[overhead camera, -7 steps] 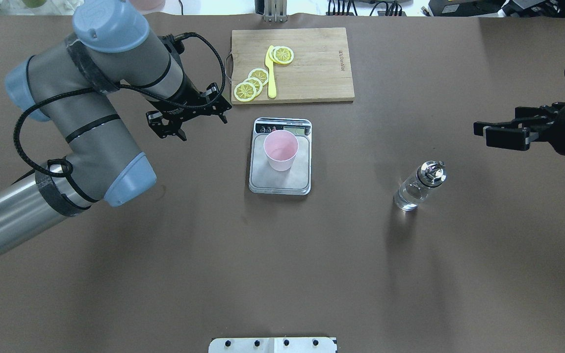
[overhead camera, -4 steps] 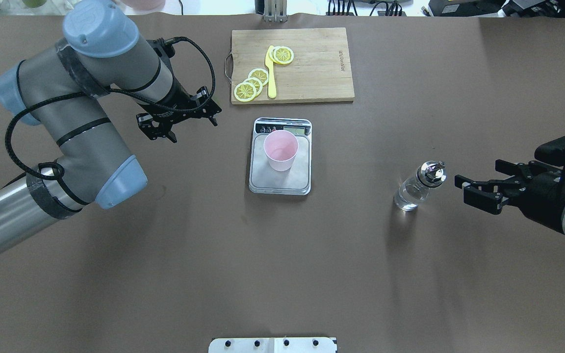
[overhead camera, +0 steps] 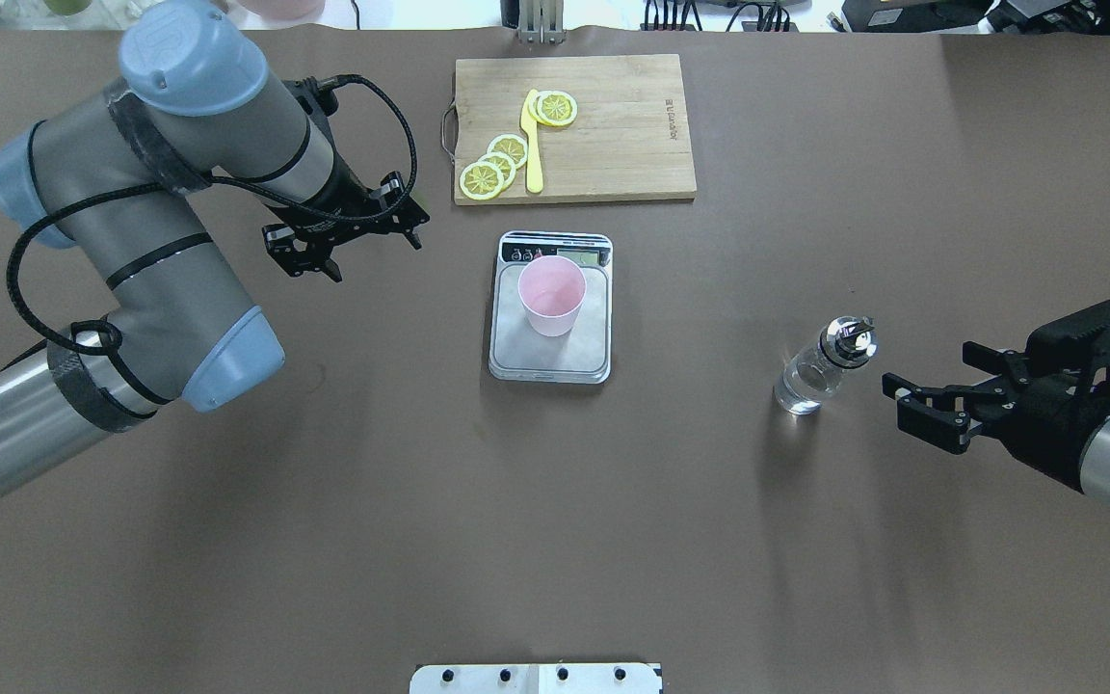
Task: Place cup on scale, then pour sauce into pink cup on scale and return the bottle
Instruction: 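Lower the right gripper onto the sauce bottle and grasp its neck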
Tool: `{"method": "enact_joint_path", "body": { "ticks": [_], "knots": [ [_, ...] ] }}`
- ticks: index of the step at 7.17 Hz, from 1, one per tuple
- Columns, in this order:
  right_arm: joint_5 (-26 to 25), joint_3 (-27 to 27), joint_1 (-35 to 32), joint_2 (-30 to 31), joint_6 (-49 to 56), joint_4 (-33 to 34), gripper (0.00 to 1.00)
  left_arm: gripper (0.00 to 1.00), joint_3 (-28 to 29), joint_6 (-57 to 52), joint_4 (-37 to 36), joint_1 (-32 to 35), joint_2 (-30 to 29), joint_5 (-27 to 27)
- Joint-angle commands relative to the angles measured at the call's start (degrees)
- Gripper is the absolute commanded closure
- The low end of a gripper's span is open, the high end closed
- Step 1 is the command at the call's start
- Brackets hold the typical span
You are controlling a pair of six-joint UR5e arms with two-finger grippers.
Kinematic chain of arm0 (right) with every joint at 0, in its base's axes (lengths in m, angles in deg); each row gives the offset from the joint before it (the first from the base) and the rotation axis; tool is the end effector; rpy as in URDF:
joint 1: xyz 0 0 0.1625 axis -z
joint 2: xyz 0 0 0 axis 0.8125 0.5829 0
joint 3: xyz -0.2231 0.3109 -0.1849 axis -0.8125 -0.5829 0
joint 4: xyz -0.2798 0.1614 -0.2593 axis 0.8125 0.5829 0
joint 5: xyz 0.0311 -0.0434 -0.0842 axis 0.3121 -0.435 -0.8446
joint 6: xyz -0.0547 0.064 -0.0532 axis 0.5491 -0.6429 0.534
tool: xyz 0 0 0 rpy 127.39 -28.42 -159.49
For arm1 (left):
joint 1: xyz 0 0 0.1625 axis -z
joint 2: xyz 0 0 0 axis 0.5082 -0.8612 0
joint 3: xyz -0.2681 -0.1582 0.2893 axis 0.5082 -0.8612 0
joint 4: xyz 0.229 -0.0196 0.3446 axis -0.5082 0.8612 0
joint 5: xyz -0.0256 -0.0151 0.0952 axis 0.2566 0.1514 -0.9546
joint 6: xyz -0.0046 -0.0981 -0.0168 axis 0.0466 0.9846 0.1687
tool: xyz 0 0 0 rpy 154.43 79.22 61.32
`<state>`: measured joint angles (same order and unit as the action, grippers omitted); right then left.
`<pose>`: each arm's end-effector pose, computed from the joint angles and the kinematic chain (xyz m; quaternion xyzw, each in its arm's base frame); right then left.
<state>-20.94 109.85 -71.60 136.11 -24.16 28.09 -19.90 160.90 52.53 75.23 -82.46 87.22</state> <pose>-0.2841 -0.2720 0.4000 0.3988 -0.4140 0.0009 0.8183 0.4211 -0.5303 0.2360 -0.0464 0.4591 -0.1621 0.8722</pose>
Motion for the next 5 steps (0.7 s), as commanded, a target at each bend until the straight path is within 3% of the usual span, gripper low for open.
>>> {"method": "enact_joint_path", "body": {
  "ticks": [1,5],
  "knots": [
    [-6.78,-3.78,4.85,-1.85,-0.95,-0.19,0.0,0.01,0.07,-0.39,0.09,-0.03,0.9,0.02],
    [-9.42,-10.36,5.21,-10.09,-0.6,-0.19,0.0,0.01,0.25,-0.39,0.09,-0.04,0.82,-0.16]
  ]
}}
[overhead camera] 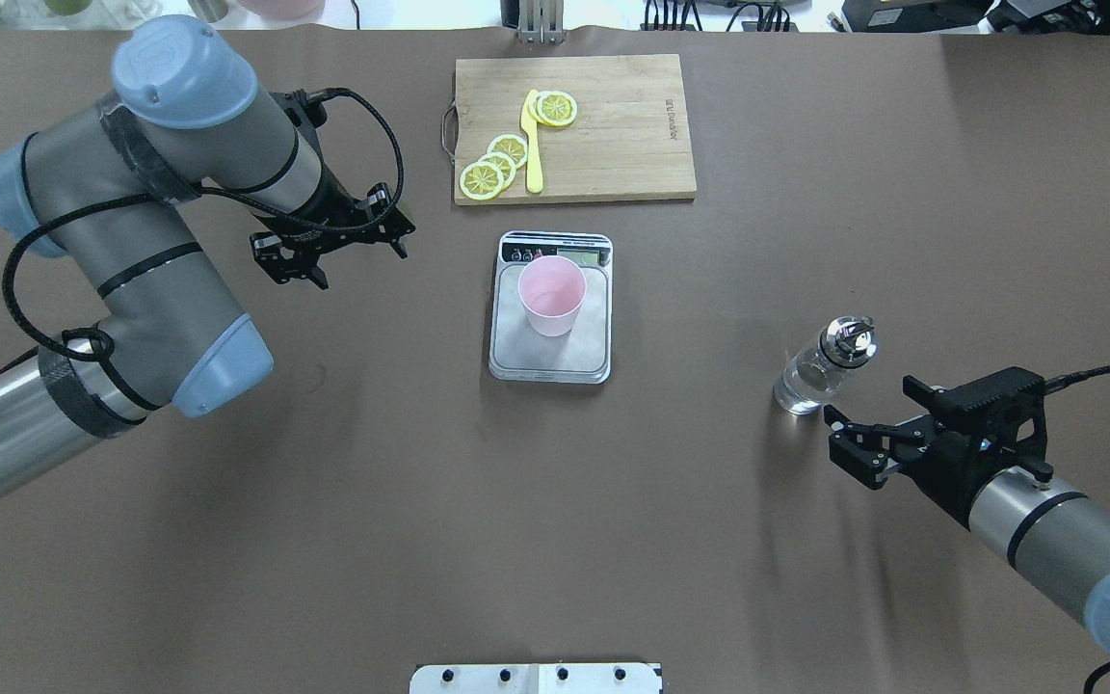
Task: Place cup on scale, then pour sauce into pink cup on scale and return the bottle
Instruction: 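Lower the right gripper onto the sauce bottle and grasp its neck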
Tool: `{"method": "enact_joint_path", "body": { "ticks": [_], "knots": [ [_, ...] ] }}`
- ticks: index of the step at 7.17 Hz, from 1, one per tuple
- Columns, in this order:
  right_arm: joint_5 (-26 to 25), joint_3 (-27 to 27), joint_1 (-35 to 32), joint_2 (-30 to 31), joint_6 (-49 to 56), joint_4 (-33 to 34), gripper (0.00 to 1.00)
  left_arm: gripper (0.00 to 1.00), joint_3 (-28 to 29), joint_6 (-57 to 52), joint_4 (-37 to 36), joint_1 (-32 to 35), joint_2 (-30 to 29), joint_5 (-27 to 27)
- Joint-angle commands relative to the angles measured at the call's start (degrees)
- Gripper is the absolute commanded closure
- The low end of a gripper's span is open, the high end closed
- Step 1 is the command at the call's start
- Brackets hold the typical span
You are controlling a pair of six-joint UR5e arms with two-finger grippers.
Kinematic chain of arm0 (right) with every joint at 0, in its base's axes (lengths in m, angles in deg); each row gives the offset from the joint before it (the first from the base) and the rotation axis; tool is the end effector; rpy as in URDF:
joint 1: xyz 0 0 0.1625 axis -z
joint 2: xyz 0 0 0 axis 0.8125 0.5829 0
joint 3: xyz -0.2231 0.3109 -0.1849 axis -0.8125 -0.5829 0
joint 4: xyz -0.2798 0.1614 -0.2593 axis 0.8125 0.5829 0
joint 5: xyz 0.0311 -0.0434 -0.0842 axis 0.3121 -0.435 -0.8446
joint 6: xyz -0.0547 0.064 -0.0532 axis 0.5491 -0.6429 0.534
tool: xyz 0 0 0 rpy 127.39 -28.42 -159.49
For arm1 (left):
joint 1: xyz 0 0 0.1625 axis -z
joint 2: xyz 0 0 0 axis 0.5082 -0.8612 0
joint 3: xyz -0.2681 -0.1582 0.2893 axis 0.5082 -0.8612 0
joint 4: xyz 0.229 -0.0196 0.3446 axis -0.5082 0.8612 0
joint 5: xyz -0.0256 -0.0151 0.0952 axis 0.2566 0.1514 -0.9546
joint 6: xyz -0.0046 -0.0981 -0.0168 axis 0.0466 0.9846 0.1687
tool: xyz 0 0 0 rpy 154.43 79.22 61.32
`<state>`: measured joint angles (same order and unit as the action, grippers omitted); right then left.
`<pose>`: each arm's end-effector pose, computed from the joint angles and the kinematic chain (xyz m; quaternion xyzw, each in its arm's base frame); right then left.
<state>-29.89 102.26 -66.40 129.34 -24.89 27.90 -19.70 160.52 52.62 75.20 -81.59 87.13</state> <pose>-0.3468 -0.2674 0.4184 0.4294 -0.3953 0.0117 0.8119 0.4212 -0.5301 0.2476 -0.0486 0.4527 -0.1623 0.8754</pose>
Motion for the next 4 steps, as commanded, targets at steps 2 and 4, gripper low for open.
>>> {"method": "enact_joint_path", "body": {
  "ticks": [2,4],
  "knots": [
    [-0.9,-3.94,0.02,-3.62,0.66,-0.09,0.0,0.01,0.31,0.0,0.0,-0.09,-0.05,-0.06],
    [-2.13,-4.64,-0.25,-3.36,0.92,-0.09,0.0,0.01,0.4,0.0,0.0,-0.09,-0.05,-0.06]
  ]
}}
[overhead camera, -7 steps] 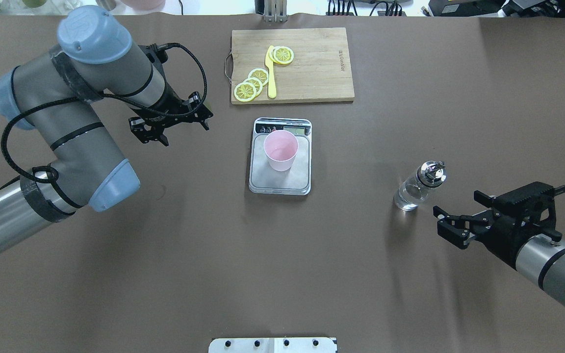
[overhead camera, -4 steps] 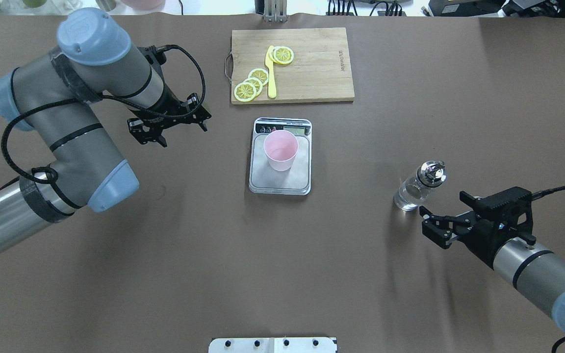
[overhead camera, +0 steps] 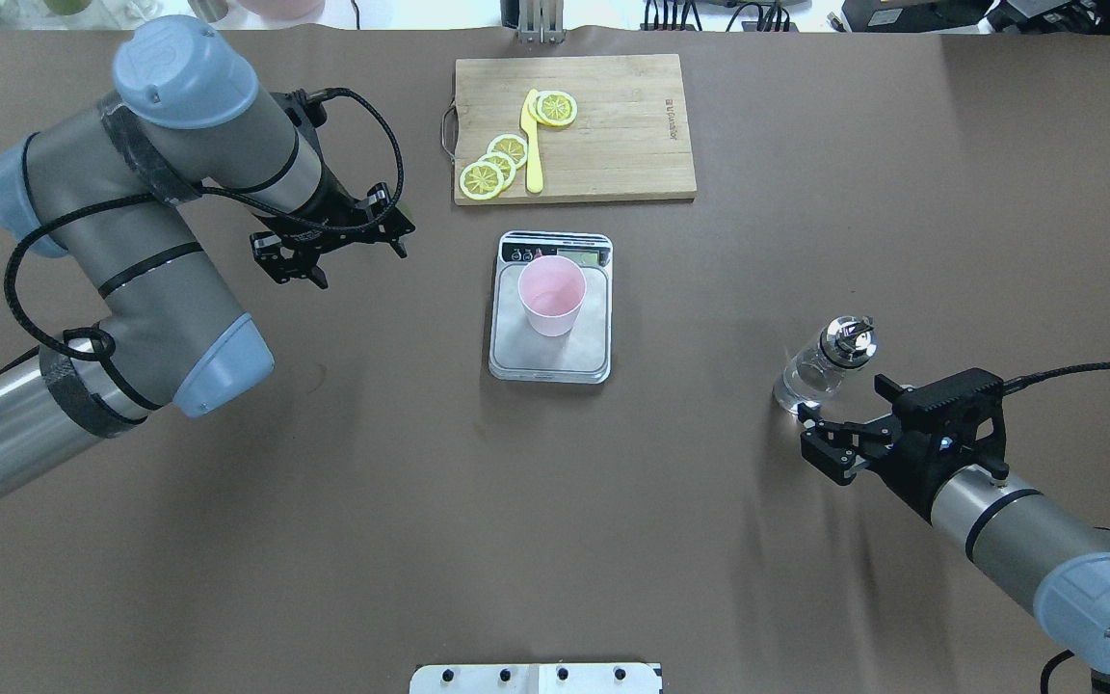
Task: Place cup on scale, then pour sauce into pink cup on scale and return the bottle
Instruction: 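Lower the right gripper onto the sauce bottle and grasp its neck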
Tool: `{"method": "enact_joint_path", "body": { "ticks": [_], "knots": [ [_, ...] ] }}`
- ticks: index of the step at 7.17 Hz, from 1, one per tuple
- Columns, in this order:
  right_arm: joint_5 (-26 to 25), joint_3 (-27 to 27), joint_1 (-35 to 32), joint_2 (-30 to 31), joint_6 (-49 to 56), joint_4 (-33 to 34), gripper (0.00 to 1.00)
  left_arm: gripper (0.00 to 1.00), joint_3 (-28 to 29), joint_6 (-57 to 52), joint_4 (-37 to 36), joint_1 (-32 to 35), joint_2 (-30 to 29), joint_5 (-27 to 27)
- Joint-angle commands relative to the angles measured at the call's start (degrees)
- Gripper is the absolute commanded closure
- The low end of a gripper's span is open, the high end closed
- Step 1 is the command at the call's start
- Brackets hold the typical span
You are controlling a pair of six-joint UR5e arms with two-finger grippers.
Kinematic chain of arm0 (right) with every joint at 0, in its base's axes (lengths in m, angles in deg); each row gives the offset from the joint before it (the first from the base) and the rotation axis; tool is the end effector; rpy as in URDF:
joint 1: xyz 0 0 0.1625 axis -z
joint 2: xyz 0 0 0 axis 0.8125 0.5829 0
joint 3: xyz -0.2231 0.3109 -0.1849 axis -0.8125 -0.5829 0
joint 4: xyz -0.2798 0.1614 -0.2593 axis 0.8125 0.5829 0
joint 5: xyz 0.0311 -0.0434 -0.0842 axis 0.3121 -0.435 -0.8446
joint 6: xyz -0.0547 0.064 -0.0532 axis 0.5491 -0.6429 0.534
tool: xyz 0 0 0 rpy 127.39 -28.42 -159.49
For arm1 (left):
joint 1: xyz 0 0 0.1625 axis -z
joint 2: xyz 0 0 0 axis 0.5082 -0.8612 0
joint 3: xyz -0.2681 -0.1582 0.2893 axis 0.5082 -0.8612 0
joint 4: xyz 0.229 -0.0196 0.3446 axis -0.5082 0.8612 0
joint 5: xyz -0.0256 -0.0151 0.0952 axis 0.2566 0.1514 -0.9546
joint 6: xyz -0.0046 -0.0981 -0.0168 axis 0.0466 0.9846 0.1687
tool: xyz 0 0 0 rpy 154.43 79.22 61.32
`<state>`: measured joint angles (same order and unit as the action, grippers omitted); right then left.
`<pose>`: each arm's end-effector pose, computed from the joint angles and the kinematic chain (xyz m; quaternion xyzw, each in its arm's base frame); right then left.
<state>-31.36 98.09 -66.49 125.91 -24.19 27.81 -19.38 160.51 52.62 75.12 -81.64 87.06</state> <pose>-0.3708 -0.2753 0.4293 0.4398 -0.3818 0.0126 0.8128 0.4230 -0.5307 0.2494 -0.0496 0.4508 -0.1627 0.8763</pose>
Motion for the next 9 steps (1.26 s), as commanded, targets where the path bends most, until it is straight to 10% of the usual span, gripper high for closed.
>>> {"method": "enact_joint_path", "body": {
  "ticks": [1,9],
  "knots": [
    [-1.72,-0.83,-0.24,-0.1,0.74,0.0,0.0,0.01,0.08,0.0,0.0,-0.02,0.0,-0.08],
    [-2.52,-6.98,-3.58,-5.99,5.76,-6.86,0.0,0.01,0.08,-3.34,-0.35,1.04,0.08,-1.4]
  ]
}}
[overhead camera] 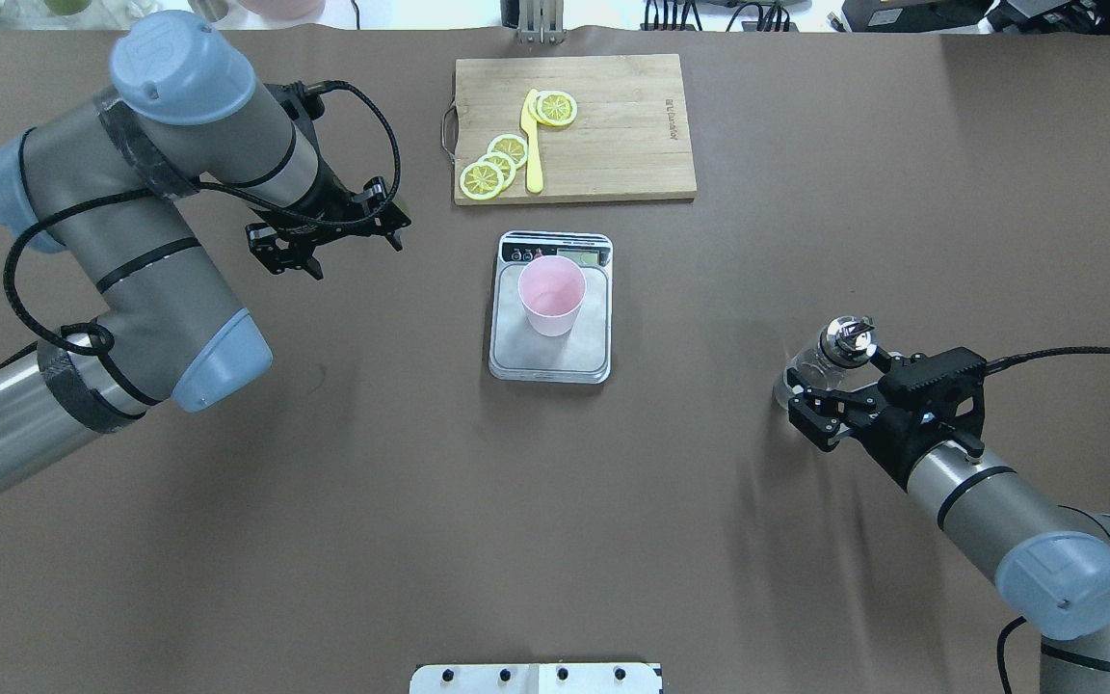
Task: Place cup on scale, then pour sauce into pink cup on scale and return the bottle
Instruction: 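Lower the right gripper onto the sauce bottle and grasp its neck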
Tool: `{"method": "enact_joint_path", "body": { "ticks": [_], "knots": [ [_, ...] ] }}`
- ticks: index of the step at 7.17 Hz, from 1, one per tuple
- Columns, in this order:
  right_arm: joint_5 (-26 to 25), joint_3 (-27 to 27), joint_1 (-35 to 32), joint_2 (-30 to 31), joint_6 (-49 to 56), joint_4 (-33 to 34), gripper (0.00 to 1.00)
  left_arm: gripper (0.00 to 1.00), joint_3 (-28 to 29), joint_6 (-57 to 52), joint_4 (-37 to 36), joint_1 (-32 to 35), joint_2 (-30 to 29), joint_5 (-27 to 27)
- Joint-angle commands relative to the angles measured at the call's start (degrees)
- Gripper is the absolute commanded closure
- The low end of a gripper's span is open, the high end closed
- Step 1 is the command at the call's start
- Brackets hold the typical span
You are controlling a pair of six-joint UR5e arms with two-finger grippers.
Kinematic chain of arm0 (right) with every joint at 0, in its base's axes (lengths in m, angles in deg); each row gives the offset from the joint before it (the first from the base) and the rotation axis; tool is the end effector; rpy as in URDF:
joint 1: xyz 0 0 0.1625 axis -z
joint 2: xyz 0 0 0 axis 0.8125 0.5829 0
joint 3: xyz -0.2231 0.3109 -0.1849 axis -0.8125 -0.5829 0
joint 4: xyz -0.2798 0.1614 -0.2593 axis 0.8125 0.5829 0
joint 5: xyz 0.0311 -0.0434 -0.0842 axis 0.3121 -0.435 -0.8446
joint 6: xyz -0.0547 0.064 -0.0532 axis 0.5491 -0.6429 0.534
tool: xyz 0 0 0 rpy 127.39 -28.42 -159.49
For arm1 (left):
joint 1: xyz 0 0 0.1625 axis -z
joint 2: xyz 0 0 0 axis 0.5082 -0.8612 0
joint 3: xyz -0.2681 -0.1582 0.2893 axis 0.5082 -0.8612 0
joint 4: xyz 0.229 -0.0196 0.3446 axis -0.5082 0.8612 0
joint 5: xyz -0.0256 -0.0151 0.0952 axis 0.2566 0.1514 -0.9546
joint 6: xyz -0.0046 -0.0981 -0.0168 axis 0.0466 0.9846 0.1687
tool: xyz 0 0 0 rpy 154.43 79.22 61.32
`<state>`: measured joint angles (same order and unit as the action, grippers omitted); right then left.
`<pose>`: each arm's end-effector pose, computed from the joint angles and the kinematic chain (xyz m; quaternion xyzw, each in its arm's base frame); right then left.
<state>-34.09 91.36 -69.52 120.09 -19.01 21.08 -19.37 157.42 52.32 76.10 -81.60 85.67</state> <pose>-0.3884 -0.3073 0.4287 0.4905 -0.3764 0.0299 0.7854 0.4130 -0.5399 0.2515 -0.0251 0.4459 -0.1528 0.8816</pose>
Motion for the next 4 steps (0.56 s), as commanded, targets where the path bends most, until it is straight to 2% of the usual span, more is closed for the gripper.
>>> {"method": "enact_joint_path", "body": {
  "ticks": [1,3,4],
  "knots": [
    [0.22,-0.26,-0.9,-0.17,0.75,-0.29,0.0,0.01,0.07,-0.24,-0.05,0.06,0.04,0.08],
    [0.39,-0.34,-1.0,-0.17,0.75,-0.21,0.04,0.01,0.24,-0.24,-0.05,0.06,0.04,0.08],
    [0.39,-0.78,-1.0,-0.17,0.58,-0.3,0.18,0.01,0.25,-0.24,-0.05,0.06,0.04,0.08]
  ]
}}
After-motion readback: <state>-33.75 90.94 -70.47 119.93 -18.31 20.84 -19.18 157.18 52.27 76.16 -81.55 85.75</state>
